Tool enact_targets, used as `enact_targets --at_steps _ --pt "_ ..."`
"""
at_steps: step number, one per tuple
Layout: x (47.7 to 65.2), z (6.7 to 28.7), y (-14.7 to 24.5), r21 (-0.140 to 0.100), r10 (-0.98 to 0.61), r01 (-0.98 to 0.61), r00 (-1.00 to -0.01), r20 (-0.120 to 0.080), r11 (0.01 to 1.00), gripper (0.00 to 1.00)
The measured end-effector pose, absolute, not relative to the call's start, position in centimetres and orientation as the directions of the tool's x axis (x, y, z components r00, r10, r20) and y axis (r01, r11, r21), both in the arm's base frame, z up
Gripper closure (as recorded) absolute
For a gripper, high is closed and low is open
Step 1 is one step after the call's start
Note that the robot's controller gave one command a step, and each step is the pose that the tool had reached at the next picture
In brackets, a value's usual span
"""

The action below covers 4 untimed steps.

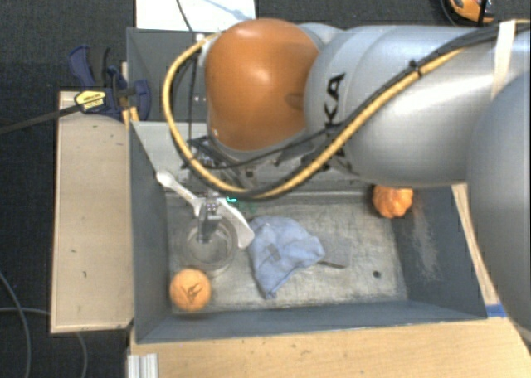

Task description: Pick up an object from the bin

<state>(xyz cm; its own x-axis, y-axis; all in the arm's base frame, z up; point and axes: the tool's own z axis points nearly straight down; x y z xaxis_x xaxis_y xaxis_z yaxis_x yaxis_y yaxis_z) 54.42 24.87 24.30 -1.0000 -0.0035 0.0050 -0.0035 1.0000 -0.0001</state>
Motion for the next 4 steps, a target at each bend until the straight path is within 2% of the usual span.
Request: enact_targets --at_steps 1,2,3,4 --pt "54.6 24.8 24.7 0.002 0.002 0.002 -1.0 -0.003 1.0 0.0" --pt "56.2 17.2 22.9 0.003 0.101 0.101 -0.995 -0.005 0.995 0.0" --pt "59.2 16.0 20.8 0.002 0.291 0.291 -0.957 -0.003 0.957 0.0" --pt "59.3 13.9 19.4 0.001 0.27 0.27 -0.963 -0.002 0.963 0.0"
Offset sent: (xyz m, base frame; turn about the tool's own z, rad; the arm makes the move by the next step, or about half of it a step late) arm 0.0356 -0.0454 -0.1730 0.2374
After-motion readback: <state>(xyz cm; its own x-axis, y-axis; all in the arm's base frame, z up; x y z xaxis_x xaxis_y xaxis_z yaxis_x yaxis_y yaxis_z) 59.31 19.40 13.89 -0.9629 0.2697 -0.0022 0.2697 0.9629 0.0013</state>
